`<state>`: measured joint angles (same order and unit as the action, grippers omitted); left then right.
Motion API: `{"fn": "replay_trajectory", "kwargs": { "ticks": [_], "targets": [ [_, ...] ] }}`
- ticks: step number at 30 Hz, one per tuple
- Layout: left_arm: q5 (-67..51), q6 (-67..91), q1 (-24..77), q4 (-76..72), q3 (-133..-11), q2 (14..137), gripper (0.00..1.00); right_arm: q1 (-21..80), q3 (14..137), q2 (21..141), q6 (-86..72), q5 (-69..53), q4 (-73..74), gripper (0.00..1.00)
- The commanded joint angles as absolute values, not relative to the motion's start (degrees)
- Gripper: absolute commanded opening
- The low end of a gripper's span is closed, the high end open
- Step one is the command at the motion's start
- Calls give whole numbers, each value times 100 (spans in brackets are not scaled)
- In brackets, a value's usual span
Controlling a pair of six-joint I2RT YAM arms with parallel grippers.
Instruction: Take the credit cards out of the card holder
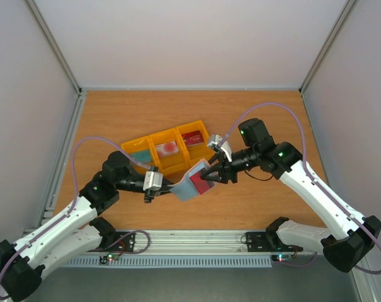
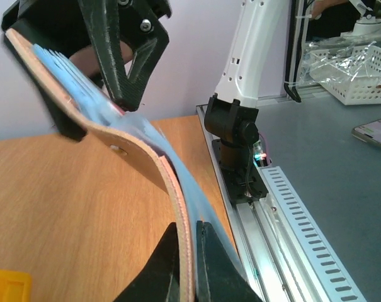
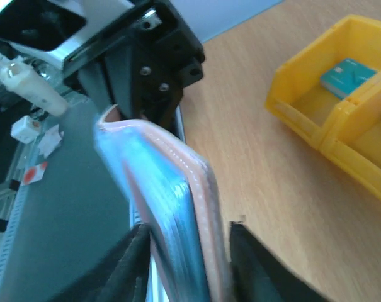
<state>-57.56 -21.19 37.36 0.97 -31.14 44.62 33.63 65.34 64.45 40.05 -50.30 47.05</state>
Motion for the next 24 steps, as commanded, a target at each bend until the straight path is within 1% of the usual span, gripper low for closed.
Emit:
{"fn": "replay_trajectory", "kwargs": {
  "ticks": [1, 3, 5, 6, 7, 8, 9, 10, 11, 12, 15, 17, 19, 21, 22, 23, 24],
  "targets": [
    [-5524, -1700, 3755, -167, -3379, 4435, 0, 3340, 6482, 6184, 4058, -5739, 4858, 25],
    [-5334, -1322, 3746, -163, -3347, 4394, 0, 3323, 6387, 5994, 4052, -5683, 4793, 3],
    [-5037, -1016, 3744, -230, -3286, 4338, 0, 3322, 6214, 5782, 3824, -5409, 4575, 1],
    [-4858, -896, 3736, -305, -3249, 4298, 4, 3308, 6147, 5692, 3729, -5296, 4480, 1],
    [-4680, -748, 3729, -346, -3235, 4276, 14, 3298, 6096, 5616, 3606, -5199, 4378, 1],
    [-4443, -587, 3720, -391, -3219, 4260, 31, 3275, 6050, 5540, 3430, -5044, 4255, 1],
    [-4167, -487, 3705, -410, -3204, 4240, 50, 3257, 6015, 5475, 3288, -4825, 4174, 1],
    [-3799, -331, 3685, -400, -3198, 4223, 62, 3244, 5986, 5411, 3117, -4504, 4089, 1],
    [-3446, -228, 3652, -342, -3191, 4208, 68, 3237, 5967, 5353, 2938, -4124, 4019, 1],
    [-3137, -144, 3603, -270, -3198, 4190, 71, 3220, 5953, 5304, 2779, -3703, 3953, 1],
    [-2468, -481, 3502, -224, -3137, 4042, 72, 3177, 5956, 5219, 2217, -2241, 3813, 1],
    [-2427, -1239, 3489, -338, -3131, 3930, 69, 3162, 6058, 5304, 1841, -1125, 3849, 1],
    [-2687, -1551, 3483, -428, -3203, 3848, 65, 3158, 6268, 5527, 1576, -622, 3968, 1],
    [-3323, -1533, 3481, -433, -3312, 3815, 56, 3164, 6440, 5744, 1336, -603, 3933, 1],
    [-3845, -1438, 3485, -469, -3343, 3812, 50, 3162, 6496, 5853, 1268, -780, 3846, 1],
    [-4661, -1117, 3493, -622, -3345, 3835, 47, 3184, 6523, 5912, 1188, -968, 3703, 1],
    [-5163, -721, 3523, -945, -3281, 3908, 46, 3245, 6503, 5955, 1106, -1182, 3512, 1]
  ]
}}
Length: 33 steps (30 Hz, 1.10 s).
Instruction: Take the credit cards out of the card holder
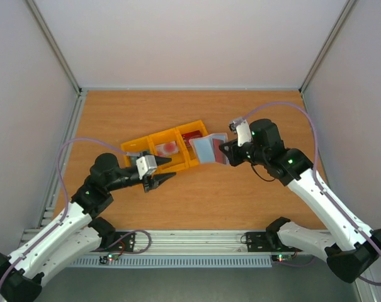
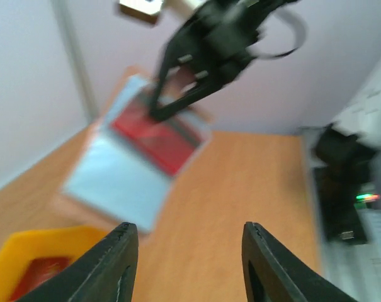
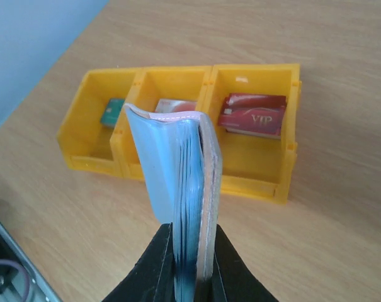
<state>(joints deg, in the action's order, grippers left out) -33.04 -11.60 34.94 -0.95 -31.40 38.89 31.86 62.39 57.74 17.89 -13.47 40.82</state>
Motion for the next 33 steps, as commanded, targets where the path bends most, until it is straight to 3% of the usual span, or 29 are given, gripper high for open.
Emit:
{"fn": "replay_trajectory", "kwargs": {
  "ticks": [1, 2, 4, 13, 23, 33],
  "targets": [
    [-5130, -299, 3584, -1325, -3171, 4024, 44, 3342, 6459, 5986, 1084, -1361, 3248, 1],
    [-5012, 527, 3609, -1637, -3122, 4157, 37, 3488, 6404, 5999, 1155, -1470, 2910, 1],
    [-5158, 729, 3631, -1970, -3063, 4363, 26, 3833, 6349, 6036, 1350, -1436, 2568, 1],
    [-4404, 1719, 3779, -1907, -3208, 4762, 26, 4320, 6134, 6105, 1759, -2715, 1798, 1],
    [-3986, 1525, 3726, -1629, -3269, 4627, 14, 4340, 5906, 6026, 2164, -4656, 1613, 2],
    [-4630, 1436, 3653, -1758, -3217, 4490, 20, 4333, 6071, 5706, 2657, -5217, 2033, 5]
  ]
}}
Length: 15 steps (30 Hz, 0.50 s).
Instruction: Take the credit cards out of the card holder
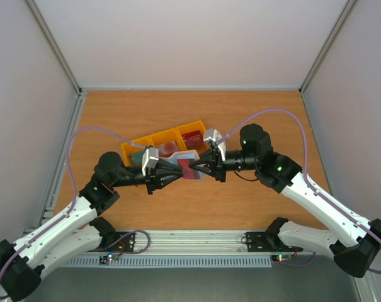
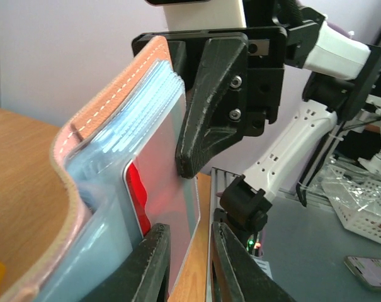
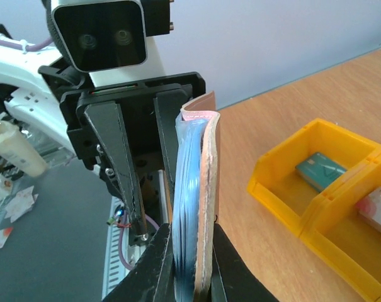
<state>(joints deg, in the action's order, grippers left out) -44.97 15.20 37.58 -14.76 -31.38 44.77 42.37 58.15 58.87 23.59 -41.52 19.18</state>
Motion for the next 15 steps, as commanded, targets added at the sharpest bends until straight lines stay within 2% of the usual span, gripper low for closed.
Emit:
{"fn": "replay_trajectory", "kwargs": {
  "ticks": [1, 10, 15],
  "targets": [
    [-4712, 1372, 3644, -1683, -3231, 4481, 21, 4329, 6107, 5702, 2714, -5280, 2125, 5],
    [-5138, 1091, 3596, -1767, -3267, 4497, 23, 4320, 6249, 5727, 2829, -5928, 2288, 8],
    [-5131, 1009, 3595, -1574, -3287, 4465, 24, 4245, 6276, 5569, 3072, -5853, 2563, 8]
  ]
}}
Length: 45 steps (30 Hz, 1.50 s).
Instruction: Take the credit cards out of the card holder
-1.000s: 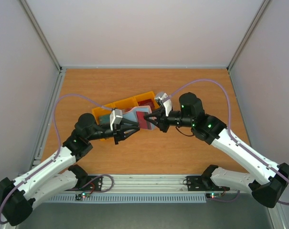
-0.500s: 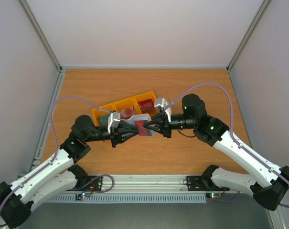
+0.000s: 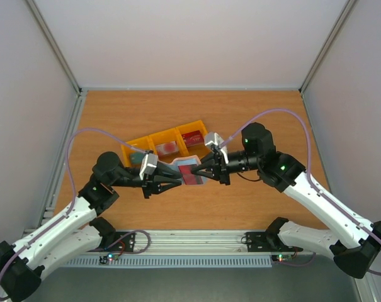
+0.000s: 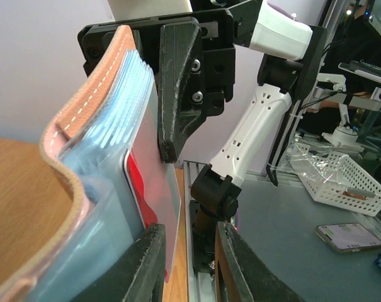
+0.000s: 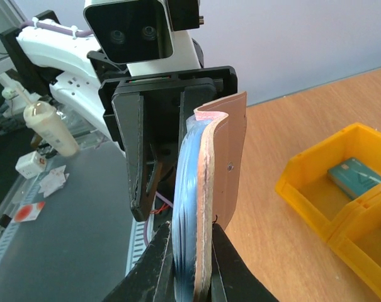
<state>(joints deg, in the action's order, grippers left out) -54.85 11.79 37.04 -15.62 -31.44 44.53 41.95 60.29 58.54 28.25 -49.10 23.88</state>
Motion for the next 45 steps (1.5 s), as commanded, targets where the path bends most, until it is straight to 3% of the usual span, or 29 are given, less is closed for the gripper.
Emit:
{"fn": "replay_trajectory", "kwargs": {
  "ticks": [1, 9, 13, 20, 31, 45],
  "targets": [
    [-5122, 964, 3595, -1512, -3286, 4431, 24, 4206, 6284, 5543, 3110, -5835, 2626, 7],
    [-5187, 740, 3577, -1333, -3342, 4342, 30, 4157, 6465, 5607, 3011, -5649, 2875, 8],
    [-5287, 664, 3577, -1487, -3382, 4461, 31, 4174, 6385, 5863, 2506, -5358, 2299, 9],
    [-5150, 870, 3577, -1481, -3398, 4494, 23, 4261, 6067, 6013, 2105, -4984, 1335, 8],
    [-5197, 830, 3577, -1712, -3367, 4549, 8, 4451, 6090, 6245, 2193, -4775, 1532, 8],
    [-5073, 960, 3577, -1868, -3320, 4554, 12, 4483, 6117, 6460, 2221, -4638, 1512, 9]
  ]
}}
